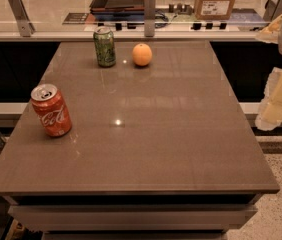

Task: Move orange near coke can

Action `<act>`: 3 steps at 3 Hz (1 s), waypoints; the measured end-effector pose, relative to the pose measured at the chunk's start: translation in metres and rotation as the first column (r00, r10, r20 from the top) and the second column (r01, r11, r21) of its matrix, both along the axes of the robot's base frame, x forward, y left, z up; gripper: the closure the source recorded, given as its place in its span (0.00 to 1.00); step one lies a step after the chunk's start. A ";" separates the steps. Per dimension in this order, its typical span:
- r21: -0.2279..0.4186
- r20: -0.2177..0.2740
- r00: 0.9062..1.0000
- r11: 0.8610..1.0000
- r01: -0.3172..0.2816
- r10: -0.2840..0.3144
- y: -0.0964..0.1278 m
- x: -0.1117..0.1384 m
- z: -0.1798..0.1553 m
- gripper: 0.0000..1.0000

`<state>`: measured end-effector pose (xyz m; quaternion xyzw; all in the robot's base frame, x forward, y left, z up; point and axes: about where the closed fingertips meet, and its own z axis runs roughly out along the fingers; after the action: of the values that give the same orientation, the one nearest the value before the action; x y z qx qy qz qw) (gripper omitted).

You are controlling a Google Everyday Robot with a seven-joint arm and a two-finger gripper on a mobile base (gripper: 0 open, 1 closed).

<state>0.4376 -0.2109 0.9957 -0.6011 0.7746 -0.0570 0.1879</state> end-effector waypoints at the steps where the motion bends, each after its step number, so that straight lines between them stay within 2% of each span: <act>1: 0.000 0.000 1.000 1.000 0.000 0.000 0.000 0.000 0.000 0.00; 2: 0.067 0.035 0.998 0.997 0.041 -0.044 0.000 0.013 0.003 0.00; 3: 0.191 0.068 0.991 0.977 0.098 -0.113 0.005 0.037 0.002 0.00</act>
Offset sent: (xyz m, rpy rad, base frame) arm 0.0377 -0.0031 0.0034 0.1830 -0.0851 -0.1175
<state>0.4750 -0.2063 0.9982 -0.5360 0.7994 -0.0173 0.2707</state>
